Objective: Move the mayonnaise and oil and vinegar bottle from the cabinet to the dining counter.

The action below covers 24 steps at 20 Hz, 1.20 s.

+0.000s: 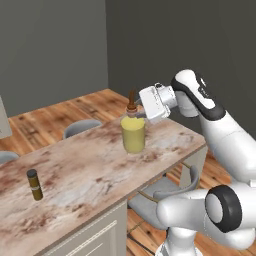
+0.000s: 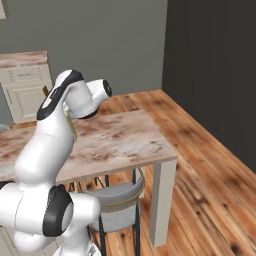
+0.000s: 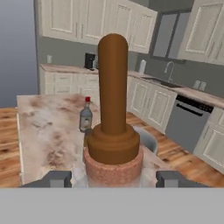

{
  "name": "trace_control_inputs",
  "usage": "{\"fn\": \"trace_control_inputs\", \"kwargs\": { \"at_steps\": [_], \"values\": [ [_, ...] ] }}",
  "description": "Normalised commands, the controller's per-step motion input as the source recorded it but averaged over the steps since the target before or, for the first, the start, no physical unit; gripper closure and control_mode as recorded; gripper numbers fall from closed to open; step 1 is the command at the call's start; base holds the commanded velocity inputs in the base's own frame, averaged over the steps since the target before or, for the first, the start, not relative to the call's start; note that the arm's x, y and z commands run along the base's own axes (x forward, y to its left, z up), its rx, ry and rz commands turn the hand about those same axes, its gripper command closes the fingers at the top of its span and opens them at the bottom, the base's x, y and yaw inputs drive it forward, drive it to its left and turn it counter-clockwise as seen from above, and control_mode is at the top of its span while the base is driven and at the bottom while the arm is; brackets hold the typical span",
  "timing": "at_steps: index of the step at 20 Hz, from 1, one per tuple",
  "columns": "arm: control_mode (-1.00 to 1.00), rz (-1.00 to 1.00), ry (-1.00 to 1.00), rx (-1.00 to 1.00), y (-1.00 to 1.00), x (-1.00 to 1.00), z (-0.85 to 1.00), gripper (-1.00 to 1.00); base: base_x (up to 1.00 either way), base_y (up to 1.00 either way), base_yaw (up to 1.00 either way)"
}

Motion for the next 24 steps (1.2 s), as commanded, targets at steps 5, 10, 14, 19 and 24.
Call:
{"fn": "trace_control_inputs", "kwargs": {
  "at_steps": [5,10,14,19,24],
  "values": [
    [-1.0,-0.01,0.0,0.06,0.0,0.42,-0.03,1.0,0.0,0.0,0.0],
    [-1.0,0.0,0.05,0.06,0.0,0.57,-0.11,1.0,0.0,0.0,0.0],
    [-1.0,0.0,0.0,0.0,0.0,0.41,-0.41,1.0,0.0,0.0,0.0],
    [-1.0,0.0,0.0,0.0,0.0,0.36,-0.4,1.0,0.0,0.0,0.0],
    [-1.0,0.0,0.0,0.0,0.0,0.38,-0.36,1.0,0.0,0.0,0.0]
  ]
}}
